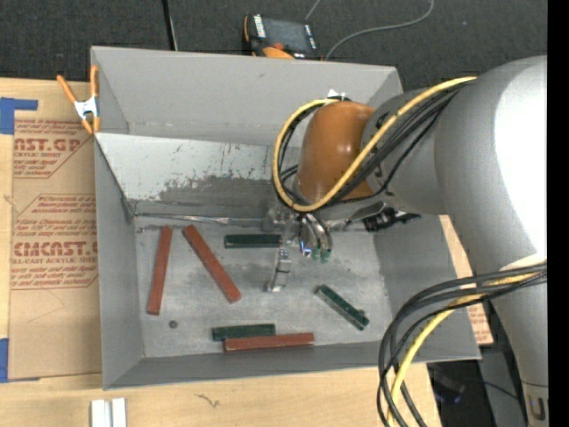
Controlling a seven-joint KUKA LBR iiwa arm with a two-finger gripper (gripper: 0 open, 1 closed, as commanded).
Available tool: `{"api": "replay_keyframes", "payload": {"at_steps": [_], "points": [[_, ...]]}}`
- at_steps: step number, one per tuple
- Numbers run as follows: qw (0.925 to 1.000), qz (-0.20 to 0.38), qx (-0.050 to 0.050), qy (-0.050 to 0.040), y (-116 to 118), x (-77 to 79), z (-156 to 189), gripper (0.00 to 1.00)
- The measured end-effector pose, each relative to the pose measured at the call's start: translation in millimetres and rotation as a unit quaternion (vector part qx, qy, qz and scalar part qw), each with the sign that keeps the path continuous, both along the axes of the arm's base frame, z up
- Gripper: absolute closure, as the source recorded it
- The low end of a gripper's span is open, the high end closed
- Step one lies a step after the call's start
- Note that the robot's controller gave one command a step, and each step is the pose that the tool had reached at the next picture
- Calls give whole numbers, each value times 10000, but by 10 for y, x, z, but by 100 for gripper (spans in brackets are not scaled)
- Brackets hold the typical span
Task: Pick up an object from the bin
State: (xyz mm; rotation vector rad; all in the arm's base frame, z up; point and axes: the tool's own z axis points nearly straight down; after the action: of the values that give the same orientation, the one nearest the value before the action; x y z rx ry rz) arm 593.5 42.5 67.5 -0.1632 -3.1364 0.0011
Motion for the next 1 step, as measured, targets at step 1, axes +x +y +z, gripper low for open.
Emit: {"api": "replay_keyframes", "payload": {"at_steps": [1], "points": [[10000,-3,5,-10,2,5,24,100]]}}
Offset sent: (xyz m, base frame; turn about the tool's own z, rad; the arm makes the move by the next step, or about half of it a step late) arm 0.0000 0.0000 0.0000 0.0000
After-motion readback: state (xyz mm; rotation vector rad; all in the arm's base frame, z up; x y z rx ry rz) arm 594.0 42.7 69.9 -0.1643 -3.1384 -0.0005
